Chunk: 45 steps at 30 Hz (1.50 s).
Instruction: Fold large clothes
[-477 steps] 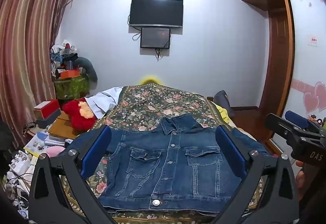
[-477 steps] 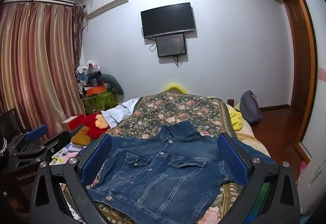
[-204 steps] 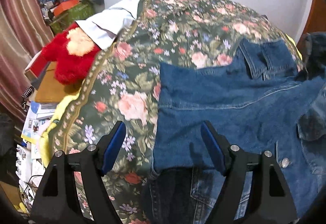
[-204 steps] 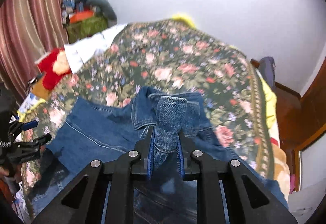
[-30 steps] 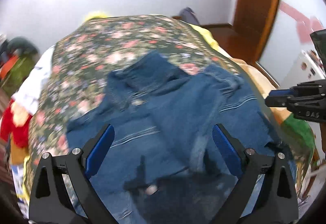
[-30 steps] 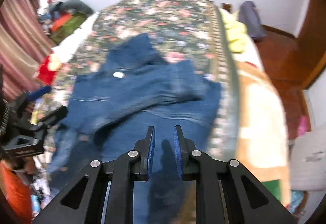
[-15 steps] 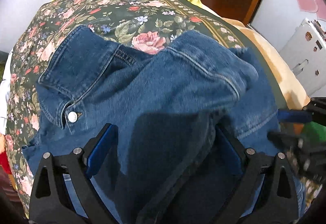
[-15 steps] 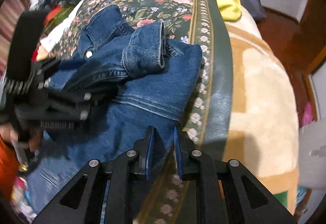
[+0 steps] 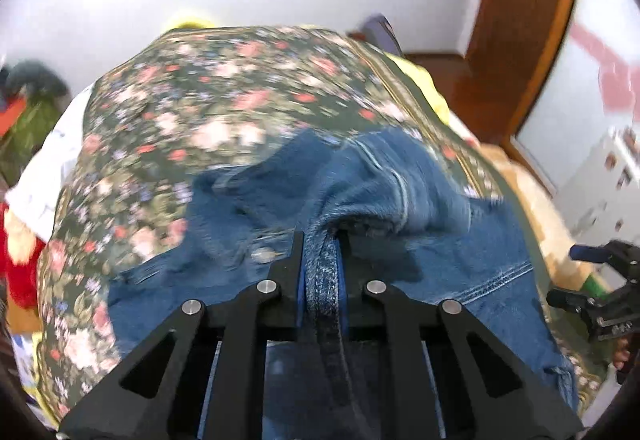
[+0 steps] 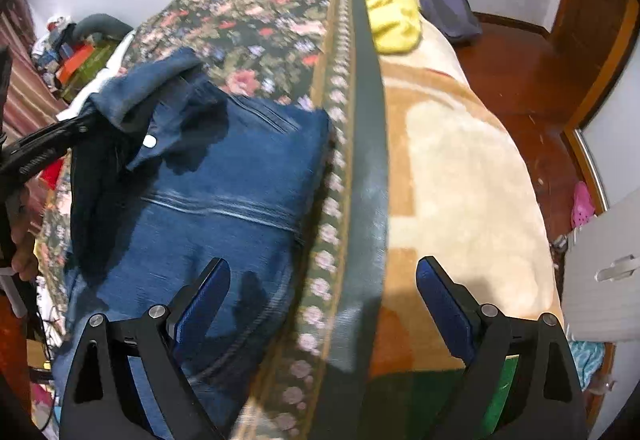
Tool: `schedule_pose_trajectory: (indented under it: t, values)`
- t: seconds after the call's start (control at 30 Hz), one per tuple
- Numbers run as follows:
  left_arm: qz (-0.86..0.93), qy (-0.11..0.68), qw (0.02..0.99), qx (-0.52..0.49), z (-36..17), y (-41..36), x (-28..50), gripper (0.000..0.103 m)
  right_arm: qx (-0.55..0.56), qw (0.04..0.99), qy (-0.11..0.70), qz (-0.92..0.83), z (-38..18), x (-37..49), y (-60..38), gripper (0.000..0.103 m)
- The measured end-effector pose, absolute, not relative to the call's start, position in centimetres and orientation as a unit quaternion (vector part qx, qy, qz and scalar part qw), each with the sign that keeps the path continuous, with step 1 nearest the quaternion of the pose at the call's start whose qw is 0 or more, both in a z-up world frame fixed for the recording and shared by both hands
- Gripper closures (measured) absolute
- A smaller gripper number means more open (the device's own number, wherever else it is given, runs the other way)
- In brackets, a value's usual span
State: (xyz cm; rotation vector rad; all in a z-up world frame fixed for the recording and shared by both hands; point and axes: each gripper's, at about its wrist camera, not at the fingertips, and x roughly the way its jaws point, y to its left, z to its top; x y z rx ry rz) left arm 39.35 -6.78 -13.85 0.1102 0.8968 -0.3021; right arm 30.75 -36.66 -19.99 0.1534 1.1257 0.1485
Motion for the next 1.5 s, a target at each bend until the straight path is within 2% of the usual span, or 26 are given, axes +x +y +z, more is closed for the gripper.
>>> schedule_pose_trajectory:
  t: [0.17, 0.37, 0.43, 0.6, 0.67, 0.7, 0.77, 0.83, 0.9, 1.0, 1.07, 1.3, 1.37, 1.5]
  values:
    - [-0.127, 0.455, 0.882, 0.007, -14.7, 0.7, 37.5, 0.089, 0.072, 0.85, 0.517, 0.073, -18.2, 31.0, -35.4, 0.01]
    - [-0.131, 0.554, 0.819, -0.068, -23.1, 6.9, 34.6, 0.084, 0.082, 0.848, 0.519, 0.076, -18.0, 31.3, -33.9, 0.01]
    - [-0.143, 0.571, 0.801, -0.11, -25.5, 8.1, 33.6, 0.079, 0.08, 0.847, 0.521, 0.077, -18.1, 31.3, -33.2, 0.01]
    - [-0.155, 0.549, 0.798, -0.193, -26.6, 10.2, 32.8, 0.05, 0.067, 0.843, 0.528, 0.08, -18.6, 31.1, -31.9, 0.01]
    - [-0.162, 0.533, 0.798, -0.23, -26.5, 11.1, 33.3, 0.041, 0.063, 0.842, 0.529, 0.078, -18.7, 31.1, -31.6, 0.01]
    - [-0.164, 0.53, 0.796, -0.242, -26.4, 11.4, 33.5, 0.041, 0.063, 0.842, 0.53, 0.079, -18.7, 31.1, -31.6, 0.01]
    - [-0.152, 0.53, 0.797, -0.248, -26.6, 11.9, 34.5, 0.041, 0.068, 0.841, 0.531, 0.078, -18.8, 31.3, -31.6, 0.01]
    - [-0.106, 0.533, 0.812, -0.211, -26.9, 11.7, 35.6, 0.042, 0.076, 0.839, 0.534, 0.077, -19.1, 31.5, -31.6, 0.01]
    - [-0.076, 0.541, 0.824, -0.154, -27.1, 10.9, 36.3, 0.064, 0.085, 0.835, 0.538, 0.077, -19.4, 31.8, -31.8, 0.01]
    - [-0.056, 0.522, 0.847, -0.081, -25.7, 9.0, 36.6, 0.076, 0.096, 0.833, 0.539, 0.074, -19.8, 32.0, -32.1, 0.01]
    - [-0.05, 0.488, 0.87, -0.041, -23.2, 7.8, 36.7, 0.078, 0.099, 0.833, 0.54, 0.069, -19.9, 32.3, -32.4, 0.01]
    - [-0.062, 0.379, 0.923, -0.034, -14.7, 9.0, 37.5, 0.078, 0.101, 0.835, 0.537, 0.058, -19.6, 33.5, -32.9, 0.01]
    - [-0.057, 0.374, 0.925, -0.03, -14.5, 9.8, 37.9, 0.078, 0.099, 0.837, 0.535, 0.059, -19.5, 33.8, -32.7, 0.01]
    - [-0.041, 0.418, 0.907, -0.026, -18.1, 11.0, 38.5, 0.077, 0.094, 0.83, 0.545, 0.068, -20.5, 34.3, -31.6, 0.01]
